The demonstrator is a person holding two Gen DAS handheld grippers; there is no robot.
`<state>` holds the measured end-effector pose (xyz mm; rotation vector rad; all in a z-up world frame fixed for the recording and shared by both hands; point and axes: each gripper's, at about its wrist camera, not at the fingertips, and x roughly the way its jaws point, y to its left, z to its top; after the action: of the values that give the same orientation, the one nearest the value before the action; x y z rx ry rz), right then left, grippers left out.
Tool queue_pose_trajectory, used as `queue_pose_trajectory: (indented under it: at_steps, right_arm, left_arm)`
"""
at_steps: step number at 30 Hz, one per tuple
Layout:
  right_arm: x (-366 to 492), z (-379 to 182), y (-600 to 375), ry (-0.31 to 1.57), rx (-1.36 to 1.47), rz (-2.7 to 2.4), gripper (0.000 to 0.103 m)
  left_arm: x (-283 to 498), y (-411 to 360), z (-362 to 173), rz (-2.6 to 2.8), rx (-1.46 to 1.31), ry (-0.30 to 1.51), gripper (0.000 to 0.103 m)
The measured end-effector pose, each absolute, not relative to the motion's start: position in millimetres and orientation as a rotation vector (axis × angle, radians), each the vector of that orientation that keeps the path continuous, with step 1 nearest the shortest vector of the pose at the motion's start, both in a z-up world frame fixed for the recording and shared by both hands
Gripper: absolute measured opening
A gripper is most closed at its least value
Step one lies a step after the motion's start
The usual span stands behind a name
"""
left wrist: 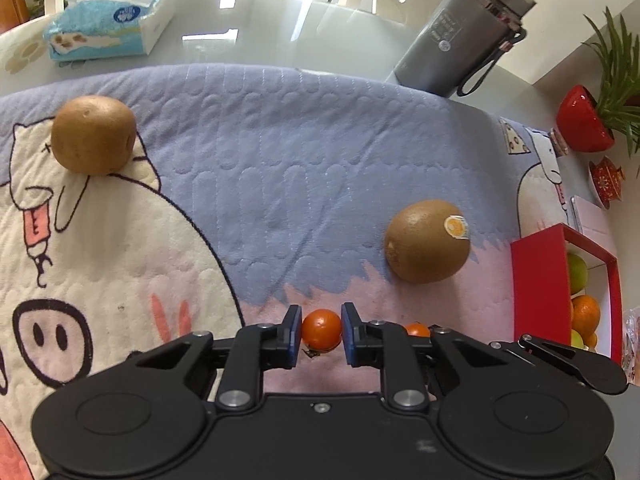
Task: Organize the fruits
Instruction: 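Close the left tool on a cherry tomato while the right tool grips another cherry tomato, then carry the cherry tomato in the left tool over the red box while the right tool carries its tomato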
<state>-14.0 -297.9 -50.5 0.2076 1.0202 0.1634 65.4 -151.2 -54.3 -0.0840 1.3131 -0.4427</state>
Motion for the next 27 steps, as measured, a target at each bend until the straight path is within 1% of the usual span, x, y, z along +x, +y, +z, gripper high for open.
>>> queue_pose_trajectory:
  at_steps: [5,14,22,27]
  right_arm:
    - [-28,-39,-302,0.993,0.217,0.142,0.023]
    - [-70,-11,-324,0.927,0.248,0.068,0.023]
    - [-124,11,-362,0.870,0.299,-0.055,0.023]
    - [-160,15,-390,0.852,0.334,-0.151,0.023]
  left_arm:
    - [52,-155,-37,-0.449,-0.029,1.258,0.023]
    - [23,-170,-5,-0.528,-0.009,1.178,0.023]
    - [-12,-204,18,-0.640,0.020,1.131,0.023]
    - [-35,-233,25,-0.730,0.057,1.116,0.023]
